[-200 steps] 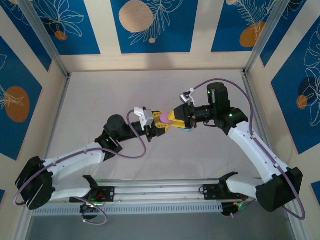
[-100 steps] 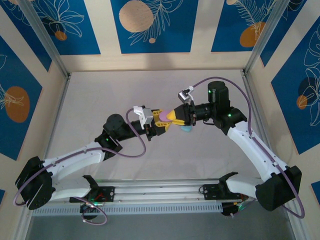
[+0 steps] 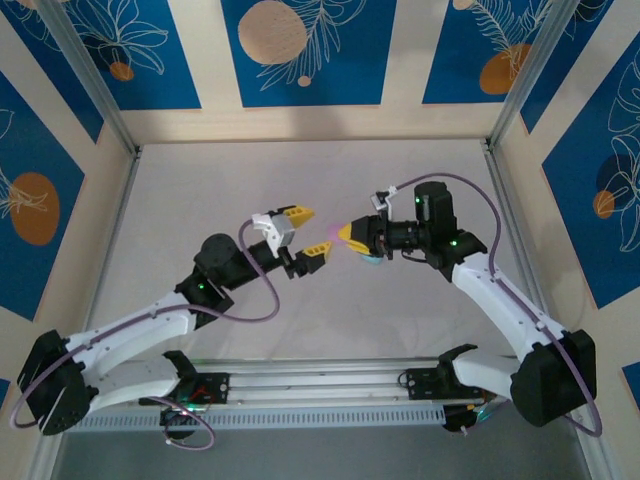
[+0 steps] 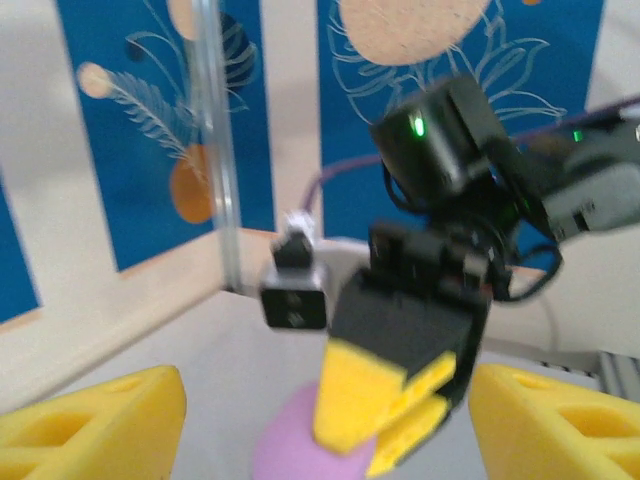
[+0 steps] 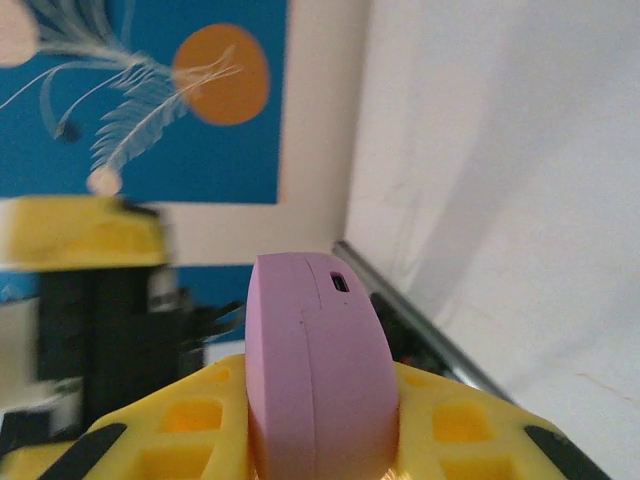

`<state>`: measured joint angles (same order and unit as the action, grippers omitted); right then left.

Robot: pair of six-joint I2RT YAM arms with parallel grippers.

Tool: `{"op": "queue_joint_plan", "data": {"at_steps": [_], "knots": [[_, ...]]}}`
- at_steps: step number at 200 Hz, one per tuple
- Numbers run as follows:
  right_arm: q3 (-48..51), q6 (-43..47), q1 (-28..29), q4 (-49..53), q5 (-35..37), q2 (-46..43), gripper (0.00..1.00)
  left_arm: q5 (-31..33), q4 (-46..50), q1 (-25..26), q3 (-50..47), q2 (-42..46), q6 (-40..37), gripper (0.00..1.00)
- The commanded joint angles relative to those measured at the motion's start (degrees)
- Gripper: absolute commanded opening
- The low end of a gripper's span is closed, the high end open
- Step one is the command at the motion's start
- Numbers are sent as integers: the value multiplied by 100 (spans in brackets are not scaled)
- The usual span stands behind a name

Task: Insert the wireless bluetooth earbuds into the charging case

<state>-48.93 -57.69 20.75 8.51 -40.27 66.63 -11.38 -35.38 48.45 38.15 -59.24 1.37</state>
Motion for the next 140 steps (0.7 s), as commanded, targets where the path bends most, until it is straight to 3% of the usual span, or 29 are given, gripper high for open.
{"op": "queue_joint_plan", "data": {"at_steps": [1,41,96,140], "knots": [[320,26,61,0,564,521,19,902,285,52,-63,428,-101,75],[236,211,661,-139,1081,1637,20,1631,822,58,-129,951,-63,79],[-71,182,1083,-204,1559,3002,21,1748,971,51,-238,1149,-22,80],[-185,347,1117,179,1823,3251,26,1770,980,55,-239,1139,-22,82]]}}
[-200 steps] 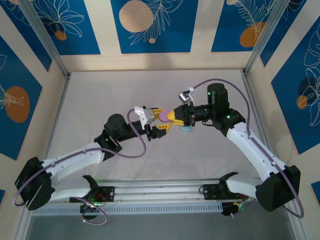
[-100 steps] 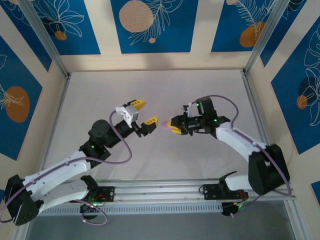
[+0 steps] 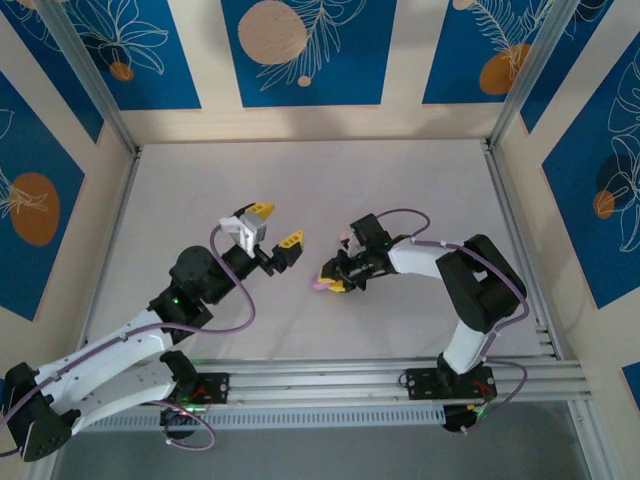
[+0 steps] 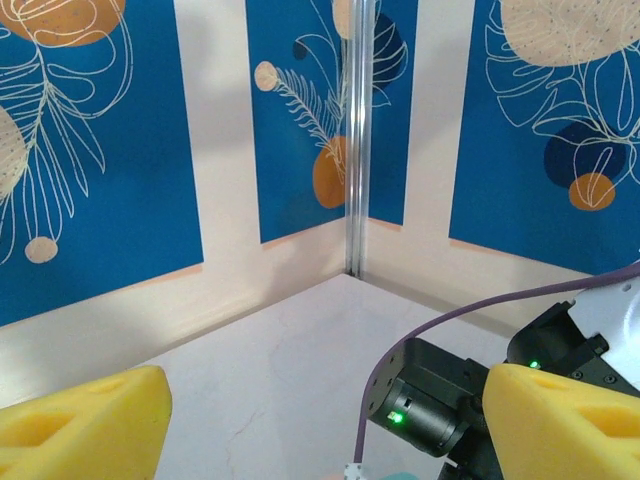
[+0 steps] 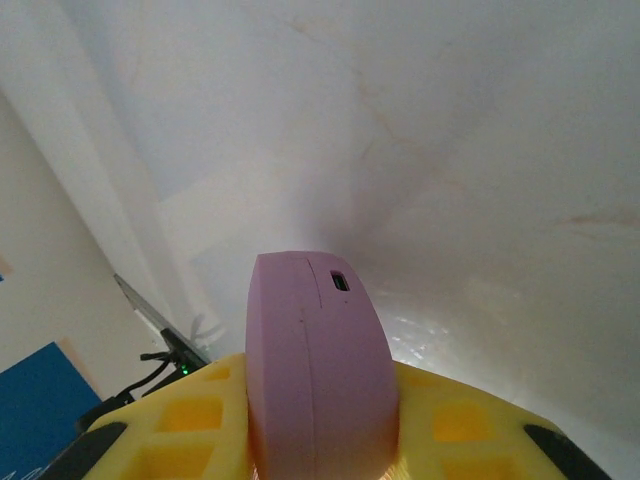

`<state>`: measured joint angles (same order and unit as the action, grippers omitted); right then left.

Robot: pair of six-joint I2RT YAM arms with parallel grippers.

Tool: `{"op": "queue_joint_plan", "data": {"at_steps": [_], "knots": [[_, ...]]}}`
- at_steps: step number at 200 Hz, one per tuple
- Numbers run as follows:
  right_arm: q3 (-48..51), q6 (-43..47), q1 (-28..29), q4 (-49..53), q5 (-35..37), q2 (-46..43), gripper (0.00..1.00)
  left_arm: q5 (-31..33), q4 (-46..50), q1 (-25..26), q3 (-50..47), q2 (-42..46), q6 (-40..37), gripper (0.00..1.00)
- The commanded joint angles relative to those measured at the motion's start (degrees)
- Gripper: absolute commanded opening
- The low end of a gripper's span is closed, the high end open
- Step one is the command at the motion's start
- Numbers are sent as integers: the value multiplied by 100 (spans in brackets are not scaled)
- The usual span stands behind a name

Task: Insert the wireless bluetooth earbuds into the charging case

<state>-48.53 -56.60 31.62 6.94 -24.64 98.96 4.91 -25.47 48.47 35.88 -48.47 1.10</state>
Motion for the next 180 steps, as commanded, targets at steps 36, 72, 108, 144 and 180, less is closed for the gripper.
{"op": "queue_joint_plan", "data": {"at_steps": [36,72,108,144,180], "knots": [[-324,735,-10,1040,756,58,30,158,-8,49,-12,13,39,83],[-193,899,-85,1327,1035,-135,46,160,-10,49,-15,-4,13,83],[-298,1135,-203,1947,1659,-715,53,166,41,53,17,-79,15,84],[-564,1593,-439,2733,2764,-1767,54,423,302,40,92,-173,-5,85],[-324,2540,-772,2455,5017,-3257,57,1519,1185,-94,284,-357,-28,94]]}}
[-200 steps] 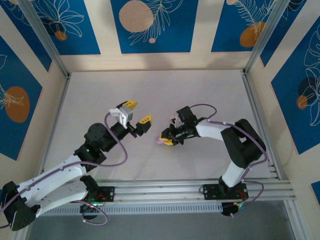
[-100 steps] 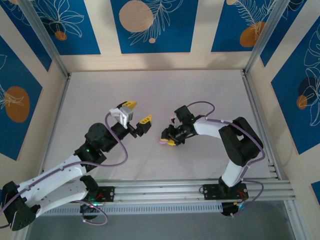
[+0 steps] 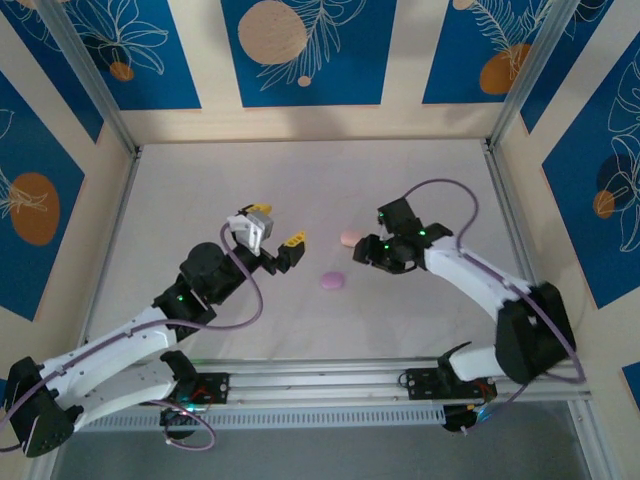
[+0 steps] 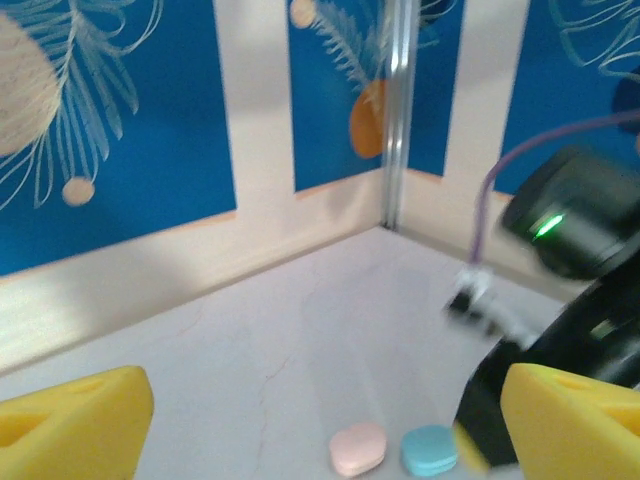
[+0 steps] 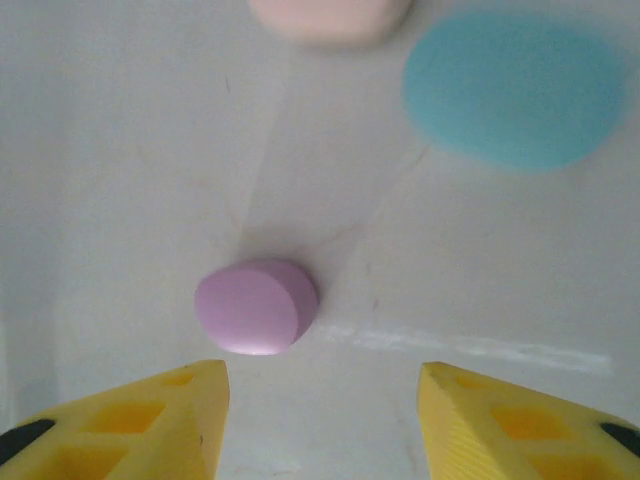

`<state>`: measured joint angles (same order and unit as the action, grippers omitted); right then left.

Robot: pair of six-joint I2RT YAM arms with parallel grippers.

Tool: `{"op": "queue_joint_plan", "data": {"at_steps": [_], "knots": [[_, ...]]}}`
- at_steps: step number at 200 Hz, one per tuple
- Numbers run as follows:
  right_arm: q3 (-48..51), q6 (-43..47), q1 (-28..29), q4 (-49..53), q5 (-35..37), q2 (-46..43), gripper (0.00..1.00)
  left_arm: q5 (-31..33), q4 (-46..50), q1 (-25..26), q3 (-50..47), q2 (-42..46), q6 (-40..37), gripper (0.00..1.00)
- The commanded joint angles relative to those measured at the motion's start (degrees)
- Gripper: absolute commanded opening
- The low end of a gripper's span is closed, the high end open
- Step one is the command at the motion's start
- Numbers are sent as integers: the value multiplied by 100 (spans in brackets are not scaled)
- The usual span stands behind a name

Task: Insert the wireless bluetooth earbuds into the charging case

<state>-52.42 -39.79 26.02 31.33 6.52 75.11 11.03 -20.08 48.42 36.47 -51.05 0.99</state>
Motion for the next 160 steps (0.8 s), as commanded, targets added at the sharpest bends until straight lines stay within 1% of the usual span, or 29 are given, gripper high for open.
{"op": "queue_joint_plan", "data": {"at_steps": [1,7,17,21,31,37,48,64,69,82,91,96,110,119,129,147,160], "knots": [[100,898,-229,-25,1955,-905,58,939,658,-102,223,-107,-14,95],[306,1129,-325,-330,2247,-1109,60,1066,744,-200,212,-135,0,97],[773,1578,-544,-1034,2571,-1375,68,1281,851,-421,160,-167,68,100],[993,1777,-657,-1369,2589,-1447,71,1345,871,-527,120,-184,95,100],[1496,2213,-978,-2171,2508,-1538,71,1391,878,-860,-2,-214,102,100],[1774,2387,-1185,-2564,2400,-1524,72,1402,902,-1095,-78,-221,107,100],[2172,2600,-1594,-3248,1969,-1392,71,1407,952,-1572,-220,-277,201,100],[2422,2664,-2043,-3768,1312,-1065,71,1406,698,-2282,-551,-431,251,100],[2469,2702,-2125,-3906,1118,-979,71,1438,558,-2469,-678,-512,227,100],[2726,2916,-2312,-4643,589,-653,71,1528,293,-2881,-907,-778,252,100],[2827,3033,-2362,-5139,450,-494,71,1505,180,-3129,-993,-1012,281,100],[2776,3111,-2357,-5159,426,-426,71,1496,132,-3242,-1021,-1138,310,100],[2878,3274,-2391,-5777,143,-279,70,1423,106,-3424,-968,-1432,226,100],[2973,3377,-2398,-6307,21,-175,70,1394,-188,-3465,-1018,-1618,27,100],[3056,3534,-2409,-6804,-208,-26,70,1346,-648,-3492,-1165,-1795,-129,100],[3065,3731,-2428,-7215,-516,221,70,1130,-1765,-3605,-1556,-2150,-165,100],[3271,3827,-2435,-7971,-669,571,70,985,-2535,-3665,-1779,-2504,-330,100]]}}
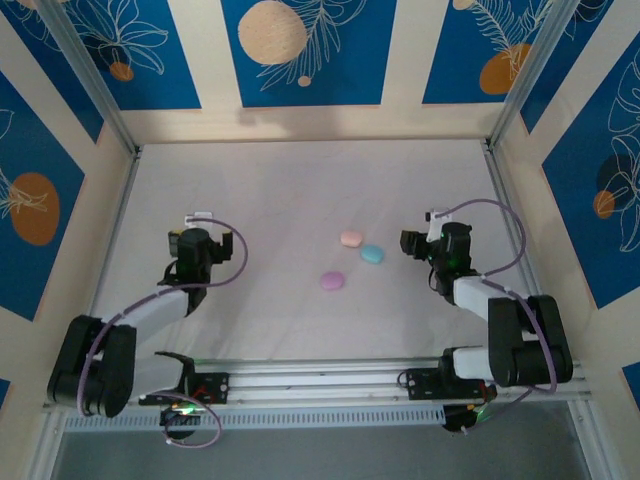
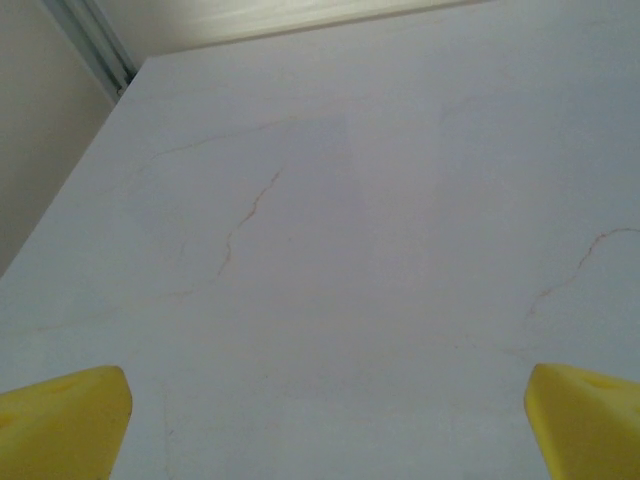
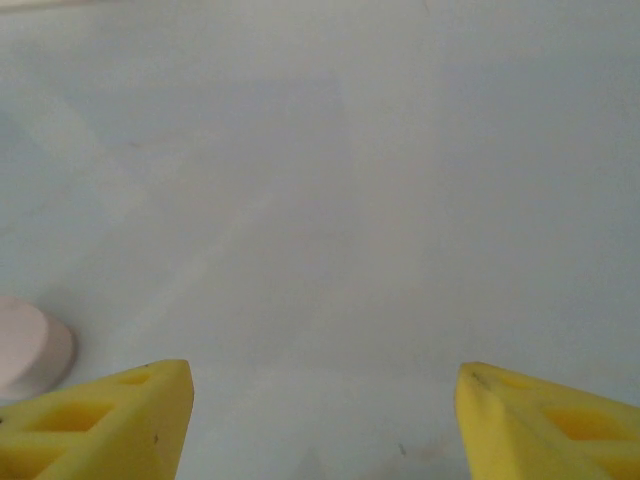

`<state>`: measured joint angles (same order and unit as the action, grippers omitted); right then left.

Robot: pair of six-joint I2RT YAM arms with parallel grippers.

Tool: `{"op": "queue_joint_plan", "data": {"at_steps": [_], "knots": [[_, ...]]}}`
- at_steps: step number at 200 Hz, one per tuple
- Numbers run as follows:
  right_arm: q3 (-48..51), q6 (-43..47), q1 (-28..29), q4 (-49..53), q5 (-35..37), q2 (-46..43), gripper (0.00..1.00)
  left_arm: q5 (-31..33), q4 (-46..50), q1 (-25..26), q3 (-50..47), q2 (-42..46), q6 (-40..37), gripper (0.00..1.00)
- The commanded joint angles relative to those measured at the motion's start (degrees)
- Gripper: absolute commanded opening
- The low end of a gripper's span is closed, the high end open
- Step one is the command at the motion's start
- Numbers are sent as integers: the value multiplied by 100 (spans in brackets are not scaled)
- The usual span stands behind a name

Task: Insert the wireless bluetooth earbuds into the charging case

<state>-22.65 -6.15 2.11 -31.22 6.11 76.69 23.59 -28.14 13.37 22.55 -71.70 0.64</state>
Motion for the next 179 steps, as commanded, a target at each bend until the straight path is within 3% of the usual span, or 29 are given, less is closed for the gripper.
{"op": "queue_joint_plan", "data": {"at_steps": [1,21,36,53,67,81,86,88,133,179], "knots": [[322,469,-44,-1789,-637,446,70,-278,-1782,-163,-398,-475,-307,100],[526,535,-35,-2749,-714,1045,71,-610,-2274,-322,-393,-787,-543,100],[248,483,-86,-2038,-687,953,71,-866,-2903,-534,-519,-1229,-391,100],[-126,89,-155,-1438,-2,1037,73,-1102,-4199,-694,-749,-1996,-354,100],[-102,15,-238,-1499,-115,1051,74,-1163,-3245,-729,-620,-1636,-231,100],[-92,38,-176,-1554,52,1053,75,-973,-3123,-827,-367,-1837,-107,100],[-91,23,-176,-1557,86,1050,97,-975,-2702,-860,-218,-1761,-35,100],[-90,19,-176,-1565,97,1055,100,-954,-2555,-857,-181,-1729,-35,100],[-56,8,-124,-1611,283,1043,99,-960,-2806,-836,-250,-1758,-82,100],[-72,18,-122,-1596,268,1050,99,-1445,-2638,-836,-155,-1768,-264,100]]}}
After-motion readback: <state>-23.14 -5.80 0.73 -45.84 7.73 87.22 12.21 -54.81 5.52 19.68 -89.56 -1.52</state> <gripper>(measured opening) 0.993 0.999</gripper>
